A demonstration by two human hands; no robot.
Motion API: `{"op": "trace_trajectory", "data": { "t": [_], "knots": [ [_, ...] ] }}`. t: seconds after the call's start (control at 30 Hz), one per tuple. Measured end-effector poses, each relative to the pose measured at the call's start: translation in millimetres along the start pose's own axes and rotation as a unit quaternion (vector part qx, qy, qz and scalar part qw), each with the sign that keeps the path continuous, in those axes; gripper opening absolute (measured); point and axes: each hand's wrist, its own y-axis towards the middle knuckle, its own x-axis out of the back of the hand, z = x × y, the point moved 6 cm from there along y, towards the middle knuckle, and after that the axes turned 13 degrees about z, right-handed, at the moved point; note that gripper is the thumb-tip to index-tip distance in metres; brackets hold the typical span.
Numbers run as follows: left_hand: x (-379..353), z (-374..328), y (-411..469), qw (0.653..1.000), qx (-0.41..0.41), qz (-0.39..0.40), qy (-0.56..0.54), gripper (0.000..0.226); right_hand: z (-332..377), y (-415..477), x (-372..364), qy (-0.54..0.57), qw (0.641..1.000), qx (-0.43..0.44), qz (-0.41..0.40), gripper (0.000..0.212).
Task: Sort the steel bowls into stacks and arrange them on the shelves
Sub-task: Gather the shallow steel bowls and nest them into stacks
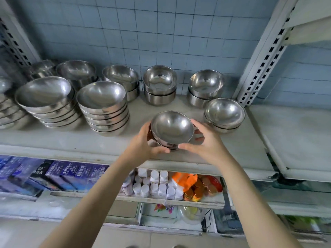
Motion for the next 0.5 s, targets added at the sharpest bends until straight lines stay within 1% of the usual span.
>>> {"op": "trace_trajectory", "data": {
  "t": [0.13,0.2,0.23,0.4,0.5],
  "knots": [
    [30,13,-12,0.999,0.017,-0.026,-0.016,0.111,22,25,-18,0.003,0.999,0.025,0.031,0.099],
    [37,19,-14,0.999,0.028,-0.031,-0.032,0.099,27,32,-24,0.006,0.999,0.029,0.031,0.100],
    [38,20,-15,0.998,0.029,-0.031,-0.043,0.097,28,33,-26,0.010,0.999,0.029,0.028,0.100],
    [37,24,-10,0.997,0.021,-0.008,-0.069,0.105,23,32,-29,0.017,1.000,0.016,0.019,0.101],
    [35,24,-8,0.998,0.005,0.000,-0.066,0.108,25,31,-24,-0.022,0.999,0.009,0.045,0.113]
  ]
}}
